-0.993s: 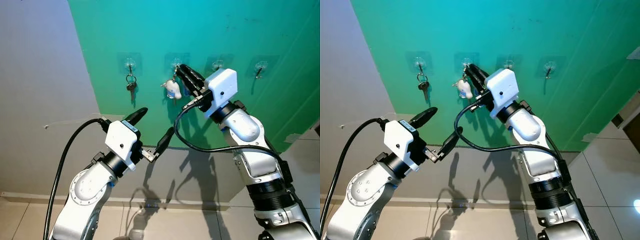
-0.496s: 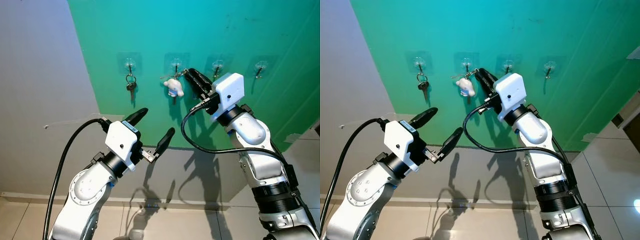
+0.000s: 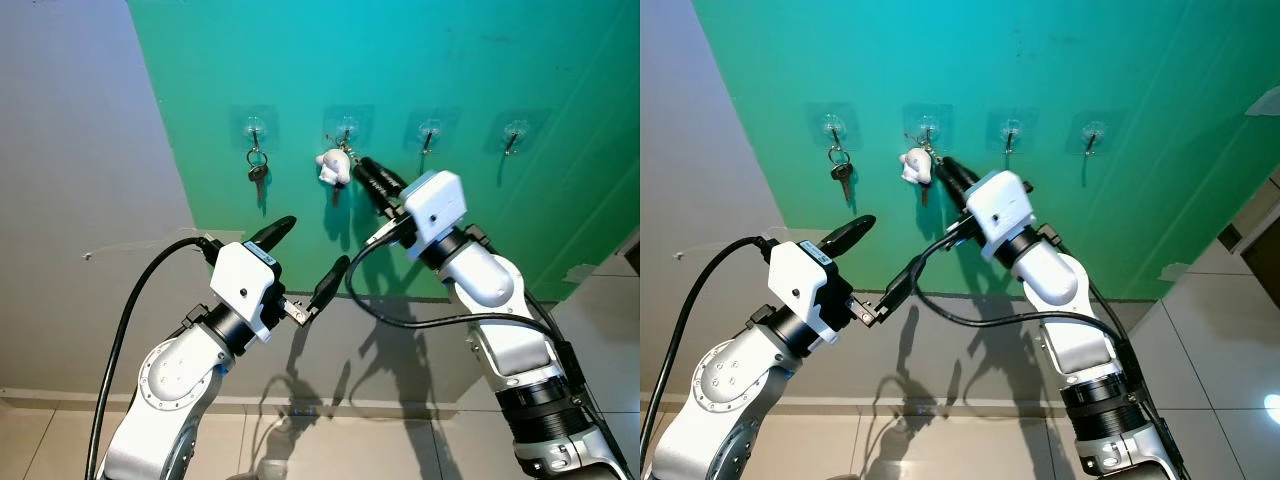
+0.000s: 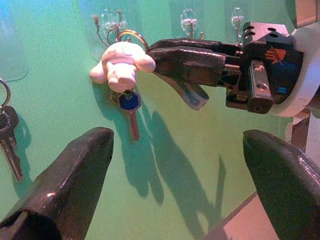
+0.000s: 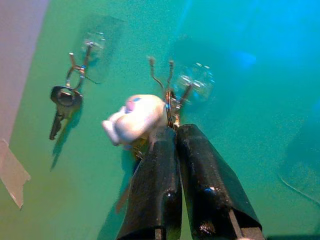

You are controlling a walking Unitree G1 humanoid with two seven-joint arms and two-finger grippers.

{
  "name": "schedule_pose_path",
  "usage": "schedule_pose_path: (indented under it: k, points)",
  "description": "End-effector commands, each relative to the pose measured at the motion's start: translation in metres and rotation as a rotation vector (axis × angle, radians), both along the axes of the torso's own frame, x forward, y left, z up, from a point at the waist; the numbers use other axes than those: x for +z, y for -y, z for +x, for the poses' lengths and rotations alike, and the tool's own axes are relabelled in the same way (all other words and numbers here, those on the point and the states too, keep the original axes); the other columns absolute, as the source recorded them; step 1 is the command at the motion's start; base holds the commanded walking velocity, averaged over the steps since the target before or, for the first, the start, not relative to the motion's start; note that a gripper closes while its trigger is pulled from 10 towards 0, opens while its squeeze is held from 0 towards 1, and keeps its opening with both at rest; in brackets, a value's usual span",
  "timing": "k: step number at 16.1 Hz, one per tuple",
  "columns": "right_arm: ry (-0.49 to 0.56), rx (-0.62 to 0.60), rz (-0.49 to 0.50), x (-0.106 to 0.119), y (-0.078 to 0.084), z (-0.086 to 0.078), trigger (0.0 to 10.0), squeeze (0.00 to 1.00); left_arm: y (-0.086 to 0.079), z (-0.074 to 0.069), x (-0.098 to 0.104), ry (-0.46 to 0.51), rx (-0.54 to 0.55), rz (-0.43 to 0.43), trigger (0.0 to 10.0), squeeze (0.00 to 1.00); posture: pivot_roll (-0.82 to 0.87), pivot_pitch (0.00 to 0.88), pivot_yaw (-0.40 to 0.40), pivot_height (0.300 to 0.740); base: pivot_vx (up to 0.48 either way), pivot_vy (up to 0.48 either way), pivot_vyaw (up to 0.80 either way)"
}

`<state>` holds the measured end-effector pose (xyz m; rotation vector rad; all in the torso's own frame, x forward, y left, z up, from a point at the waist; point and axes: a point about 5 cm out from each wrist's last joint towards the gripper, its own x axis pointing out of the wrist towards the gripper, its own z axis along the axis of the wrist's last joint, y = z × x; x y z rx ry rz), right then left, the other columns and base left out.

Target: Hang keys on a hook

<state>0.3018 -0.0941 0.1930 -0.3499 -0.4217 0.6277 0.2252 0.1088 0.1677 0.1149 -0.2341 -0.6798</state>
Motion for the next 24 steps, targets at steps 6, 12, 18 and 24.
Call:
schedule_pose_path:
  k: [6,12,18,24]
  points:
    - [0.183,-0.068,-0.035,0.022,-0.001,0.0,10.0,0.0,0.002,0.0,0.003,0.01,-0.008,0.009,10.0,0.0,0.06,0.0,-0.013,0.74,0.0,0.0,0.0]
    - [0.245,-0.121,-0.233,0.016,0.006,0.006,10.0,0.0,0.003,0.001,0.002,0.009,-0.01,0.008,10.0,0.0,0.05,0.0,-0.013,0.74,0.0,0.0,0.0]
    - [0.165,-0.129,-0.317,-0.012,0.008,0.006,10.0,0.0,0.003,0.0,0.002,0.01,-0.012,0.009,10.0,0.0,0.05,0.0,-0.013,0.74,0.0,0.0,0.0]
    - [0.206,-0.12,-0.332,-0.009,0.006,0.004,10.0,0.0,0.003,0.001,0.003,0.016,-0.012,0.012,10.0,0.0,0.05,0.0,-0.01,0.74,0.0,0.0,0.0]
